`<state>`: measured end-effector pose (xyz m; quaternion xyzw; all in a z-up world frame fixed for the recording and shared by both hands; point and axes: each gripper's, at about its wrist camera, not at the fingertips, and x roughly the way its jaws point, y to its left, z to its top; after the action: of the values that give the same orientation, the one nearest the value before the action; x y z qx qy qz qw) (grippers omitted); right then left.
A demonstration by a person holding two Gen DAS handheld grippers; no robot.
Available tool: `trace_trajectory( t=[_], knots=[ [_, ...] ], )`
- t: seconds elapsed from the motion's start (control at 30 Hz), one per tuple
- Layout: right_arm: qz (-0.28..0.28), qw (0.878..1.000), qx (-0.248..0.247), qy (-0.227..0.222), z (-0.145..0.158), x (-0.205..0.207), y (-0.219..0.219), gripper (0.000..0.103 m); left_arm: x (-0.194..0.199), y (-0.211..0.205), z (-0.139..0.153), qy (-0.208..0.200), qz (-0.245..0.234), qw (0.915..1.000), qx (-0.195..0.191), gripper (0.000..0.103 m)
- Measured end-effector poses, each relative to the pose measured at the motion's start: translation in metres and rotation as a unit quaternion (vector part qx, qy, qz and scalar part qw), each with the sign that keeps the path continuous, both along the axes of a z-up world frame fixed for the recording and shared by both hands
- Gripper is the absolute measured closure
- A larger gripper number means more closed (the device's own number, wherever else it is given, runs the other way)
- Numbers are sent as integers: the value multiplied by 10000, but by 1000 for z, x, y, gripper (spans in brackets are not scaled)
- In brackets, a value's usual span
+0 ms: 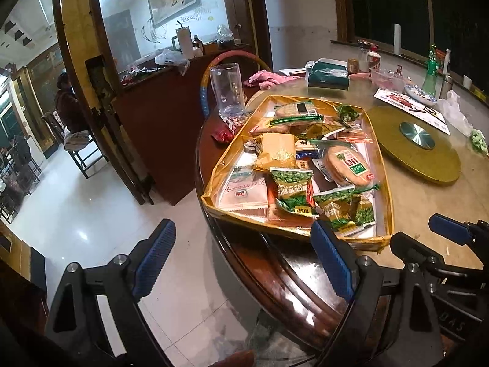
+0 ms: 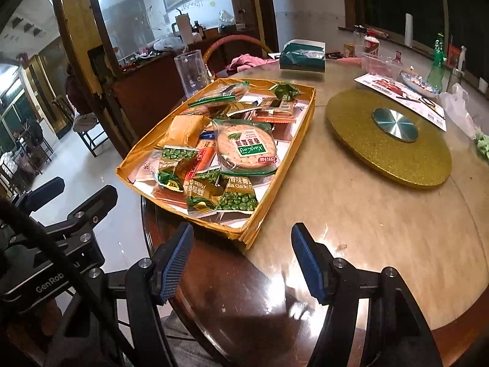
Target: Organize snacks
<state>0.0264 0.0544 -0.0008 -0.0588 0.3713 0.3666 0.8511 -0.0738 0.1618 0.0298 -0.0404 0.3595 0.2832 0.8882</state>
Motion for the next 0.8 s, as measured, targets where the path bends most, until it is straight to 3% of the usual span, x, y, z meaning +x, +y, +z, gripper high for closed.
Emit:
trace_trajectory(
  t=[0.8],
  knots=[
    [146,9999,-10,-43,5,9,25,36,15,18,-6,151,99,9998,-24,13]
  ],
)
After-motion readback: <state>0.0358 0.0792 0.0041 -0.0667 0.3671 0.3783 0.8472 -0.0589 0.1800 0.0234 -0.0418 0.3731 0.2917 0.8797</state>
